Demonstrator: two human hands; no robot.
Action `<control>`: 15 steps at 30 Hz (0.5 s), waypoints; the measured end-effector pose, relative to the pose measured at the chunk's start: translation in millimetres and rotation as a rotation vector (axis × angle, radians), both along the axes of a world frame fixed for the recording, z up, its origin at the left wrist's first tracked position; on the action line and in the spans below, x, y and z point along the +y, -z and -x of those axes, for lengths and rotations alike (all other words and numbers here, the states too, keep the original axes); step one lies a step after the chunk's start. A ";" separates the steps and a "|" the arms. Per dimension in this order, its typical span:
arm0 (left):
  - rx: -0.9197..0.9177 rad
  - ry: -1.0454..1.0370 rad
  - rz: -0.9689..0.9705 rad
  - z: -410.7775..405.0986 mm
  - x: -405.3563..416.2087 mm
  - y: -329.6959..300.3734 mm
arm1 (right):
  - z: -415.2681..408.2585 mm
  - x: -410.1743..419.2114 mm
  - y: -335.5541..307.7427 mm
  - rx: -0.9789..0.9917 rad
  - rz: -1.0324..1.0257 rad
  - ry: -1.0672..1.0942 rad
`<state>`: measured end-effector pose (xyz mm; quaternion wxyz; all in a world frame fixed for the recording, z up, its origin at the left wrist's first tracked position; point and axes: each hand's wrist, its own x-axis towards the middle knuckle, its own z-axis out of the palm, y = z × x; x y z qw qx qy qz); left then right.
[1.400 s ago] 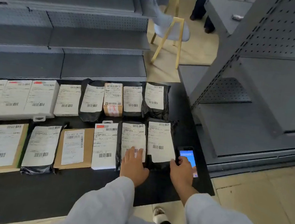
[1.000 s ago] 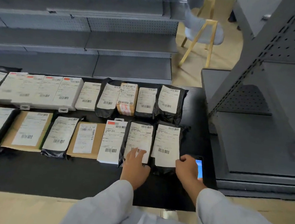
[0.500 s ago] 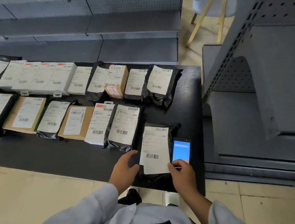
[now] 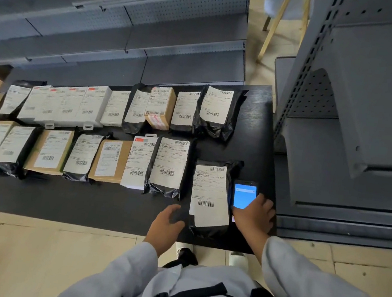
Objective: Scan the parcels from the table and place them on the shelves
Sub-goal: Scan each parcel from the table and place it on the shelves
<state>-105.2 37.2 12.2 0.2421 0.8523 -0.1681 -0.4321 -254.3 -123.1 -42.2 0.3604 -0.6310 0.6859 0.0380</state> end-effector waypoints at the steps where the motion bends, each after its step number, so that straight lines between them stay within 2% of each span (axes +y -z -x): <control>1: 0.004 0.009 -0.025 -1.0 2.7 1.0 | -2.6 0.4 0.6 0.023 0.005 -0.008; 7: 0.017 0.010 -0.113 -2.1 13.5 11.1 | -0.9 -4.1 3.9 0.067 0.008 -0.060; 15: 0.050 0.005 -0.144 -1.1 15.3 17.6 | 48.4 -3.0 7.2 0.118 0.028 -0.225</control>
